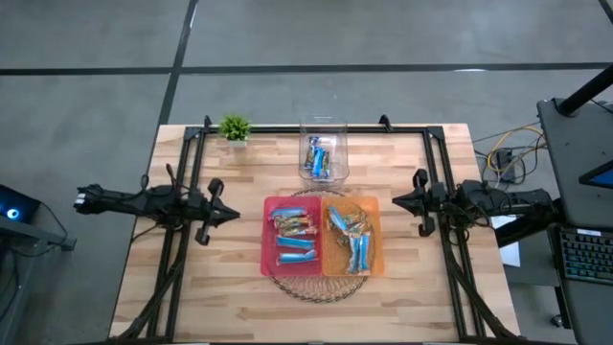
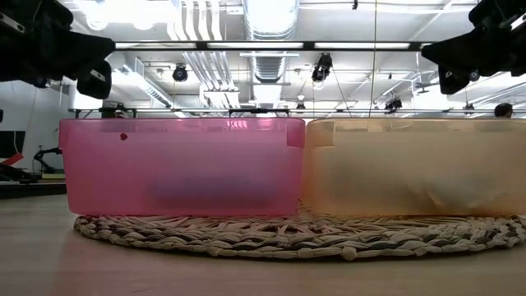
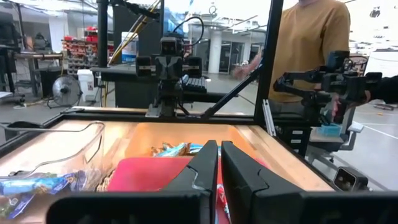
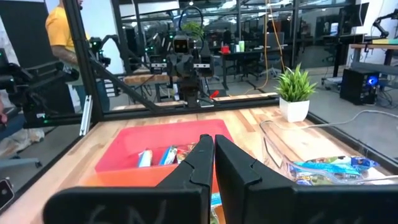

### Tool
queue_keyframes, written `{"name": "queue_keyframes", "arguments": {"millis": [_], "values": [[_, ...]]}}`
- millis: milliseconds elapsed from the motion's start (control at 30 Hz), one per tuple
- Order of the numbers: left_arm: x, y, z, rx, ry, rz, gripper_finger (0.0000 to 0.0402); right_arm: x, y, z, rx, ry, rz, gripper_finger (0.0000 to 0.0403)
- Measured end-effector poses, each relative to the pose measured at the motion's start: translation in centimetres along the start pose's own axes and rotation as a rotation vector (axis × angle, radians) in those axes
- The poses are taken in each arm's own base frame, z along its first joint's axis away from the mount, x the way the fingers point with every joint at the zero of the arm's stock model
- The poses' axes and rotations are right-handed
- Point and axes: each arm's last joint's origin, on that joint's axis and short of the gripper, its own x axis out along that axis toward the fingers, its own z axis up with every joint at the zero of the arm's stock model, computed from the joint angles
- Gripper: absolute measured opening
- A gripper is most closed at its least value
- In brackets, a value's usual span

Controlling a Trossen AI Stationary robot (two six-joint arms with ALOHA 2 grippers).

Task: Pick and place Granola Bars by type
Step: Return to Home Position

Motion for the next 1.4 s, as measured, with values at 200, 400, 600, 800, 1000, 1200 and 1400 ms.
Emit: {"name": "queue_keyframes", "arguments": {"millis": [200,400,600,800,1000,1200,1400], "values": [[0.0,0.0,-0.6,0.002,0.025,0.002,0.0005,0.1,0.0,-0.5,-0.019,0.016,0.001,0.0009],[0.0,0.1,-0.6,0.021,0.032,0.002,0.0005,0.6,-0.1,-1.7,-0.012,-0.044,0.014,0.0009],[0.0,0.1,-0.6,0.021,0.032,0.003,0.0005,0.6,-0.1,-1.7,-0.028,-0.058,0.027,0.0009],[0.0,0.1,-0.8,0.023,0.045,0.007,0.0005,0.6,-0.1,-1.8,-0.044,-0.051,0.028,0.0008],[0.0,0.1,-0.9,0.016,0.056,0.008,0.0005,0.6,-0.1,-1.8,-0.045,-0.050,0.028,0.0009],[0.0,0.1,-0.9,0.015,0.057,0.008,0.0005,0.6,0.0,-1.8,-0.045,-0.047,0.028,0.0009],[0.0,0.1,-0.9,0.015,0.056,0.009,0.0005,0.7,0.0,-1.9,-0.046,-0.044,0.028,0.0009]]}}
